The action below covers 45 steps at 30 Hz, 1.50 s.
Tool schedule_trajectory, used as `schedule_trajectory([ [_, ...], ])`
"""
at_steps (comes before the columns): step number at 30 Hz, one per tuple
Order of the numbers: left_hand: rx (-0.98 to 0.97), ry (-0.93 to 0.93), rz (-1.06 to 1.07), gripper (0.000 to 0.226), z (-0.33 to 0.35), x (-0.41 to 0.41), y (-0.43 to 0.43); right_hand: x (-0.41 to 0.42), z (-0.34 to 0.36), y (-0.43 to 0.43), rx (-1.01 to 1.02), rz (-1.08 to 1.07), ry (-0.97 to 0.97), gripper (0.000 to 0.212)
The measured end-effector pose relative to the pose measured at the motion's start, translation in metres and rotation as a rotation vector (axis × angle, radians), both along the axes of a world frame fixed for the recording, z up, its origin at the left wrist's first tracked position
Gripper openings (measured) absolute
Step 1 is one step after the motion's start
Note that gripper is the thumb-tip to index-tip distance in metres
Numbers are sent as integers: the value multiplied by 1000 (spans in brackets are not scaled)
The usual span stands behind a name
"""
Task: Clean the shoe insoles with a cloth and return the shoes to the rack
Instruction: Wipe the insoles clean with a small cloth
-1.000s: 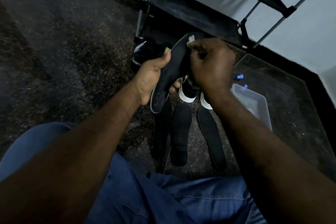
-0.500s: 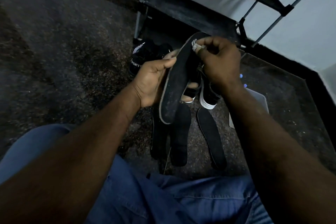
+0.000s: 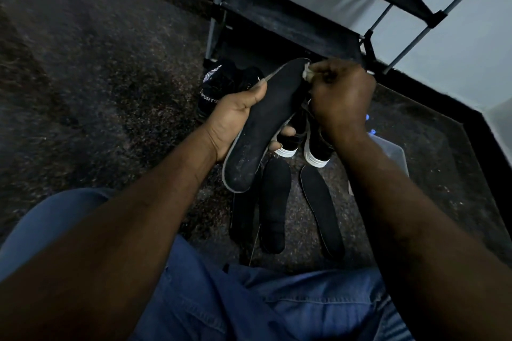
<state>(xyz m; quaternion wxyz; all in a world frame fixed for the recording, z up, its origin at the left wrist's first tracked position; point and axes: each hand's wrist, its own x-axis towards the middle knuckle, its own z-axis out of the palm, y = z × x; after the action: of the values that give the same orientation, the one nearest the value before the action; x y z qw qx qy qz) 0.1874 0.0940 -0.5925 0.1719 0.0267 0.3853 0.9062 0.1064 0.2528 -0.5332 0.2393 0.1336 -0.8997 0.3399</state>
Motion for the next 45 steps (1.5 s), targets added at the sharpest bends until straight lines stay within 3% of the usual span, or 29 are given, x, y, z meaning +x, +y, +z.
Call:
schedule_trajectory([
  [4, -22, -5, 13, 50, 0, -1, 0, 28, -5, -12, -15, 142, -38, 10],
  [7, -46, -10, 61, 48, 1, -1, 0, 49, -16, -22, 150, 288, 139, 15],
  [11, -64, 5, 36, 50, 6, 3, 0, 28, -10, -13, 128, 145, 152, 18],
  [15, -66, 17, -9, 53, 7, 4, 0, 3, 6, 0, -90, -24, 38, 12],
  [18, -56, 15, -25, 50, 10, 5, 3, 19, 2, -9, -58, 84, 70, 11],
  [21, -46, -10, -8, 49, 7, 3, 4, 40, -11, -17, 98, 266, 180, 11],
  [23, -61, 5, -15, 50, 6, 3, 3, 30, -13, -11, 114, 185, 205, 13],
  [27, -94, 15, -12, 49, 6, 5, 2, 9, -2, 10, -149, -22, -18, 14],
  [33, -64, -55, 100, 64, 0, -5, -2, 39, -12, 14, -304, 190, -326, 17],
  [39, 51, -60, 198, 66, -3, -8, 0, 68, -45, 12, -318, 242, -385, 11],
  [45, 101, 42, 116, 69, -1, -5, -4, 78, -54, 6, -355, 230, -463, 9],
])
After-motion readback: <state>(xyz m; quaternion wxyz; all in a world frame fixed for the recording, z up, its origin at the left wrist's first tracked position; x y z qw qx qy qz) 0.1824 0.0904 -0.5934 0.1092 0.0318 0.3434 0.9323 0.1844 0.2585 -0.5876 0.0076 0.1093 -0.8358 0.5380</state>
